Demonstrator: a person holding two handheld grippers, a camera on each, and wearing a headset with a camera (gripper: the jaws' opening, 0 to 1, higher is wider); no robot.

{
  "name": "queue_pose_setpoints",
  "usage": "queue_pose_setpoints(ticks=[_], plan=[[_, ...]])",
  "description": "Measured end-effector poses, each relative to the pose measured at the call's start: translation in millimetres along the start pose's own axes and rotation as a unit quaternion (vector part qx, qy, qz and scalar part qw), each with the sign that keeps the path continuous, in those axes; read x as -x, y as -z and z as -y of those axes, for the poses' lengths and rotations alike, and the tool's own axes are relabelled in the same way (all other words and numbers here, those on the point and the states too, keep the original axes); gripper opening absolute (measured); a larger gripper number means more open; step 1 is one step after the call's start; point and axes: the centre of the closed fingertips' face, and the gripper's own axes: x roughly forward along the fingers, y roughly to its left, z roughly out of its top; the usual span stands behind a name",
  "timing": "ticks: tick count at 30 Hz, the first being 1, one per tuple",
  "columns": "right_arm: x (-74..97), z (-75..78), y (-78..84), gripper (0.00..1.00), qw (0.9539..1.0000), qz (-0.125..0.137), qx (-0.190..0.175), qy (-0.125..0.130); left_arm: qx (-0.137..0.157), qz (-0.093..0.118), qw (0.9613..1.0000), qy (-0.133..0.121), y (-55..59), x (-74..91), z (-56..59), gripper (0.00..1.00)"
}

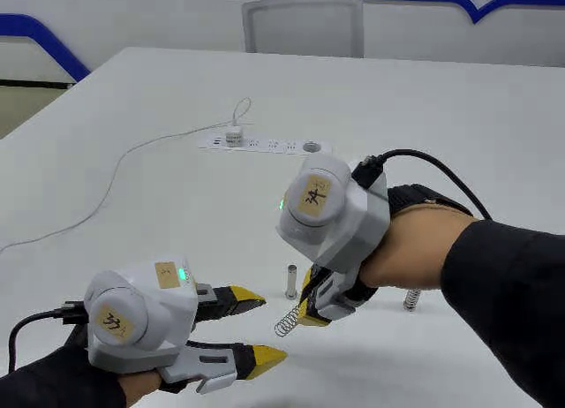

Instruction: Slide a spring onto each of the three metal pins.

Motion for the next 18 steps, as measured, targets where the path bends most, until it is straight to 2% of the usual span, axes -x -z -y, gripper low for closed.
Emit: queue_pose_setpoints(ticks=[14, 18], plan=[[4.4, -6.2, -8.7, 0.11, 0.9999, 0.002, 0.012, -0.003, -0.023, -0.013, 0.9996, 0.009, 3.8, -7.8, 2.6, 0.25], [6.1, -8.0, -11.1, 0.11, 0.9999, 0.006, 0.013, -0.005, -0.019, -0.012, 0.9997, 0.010, 3.6, -8.4, 2.3, 0.20]])
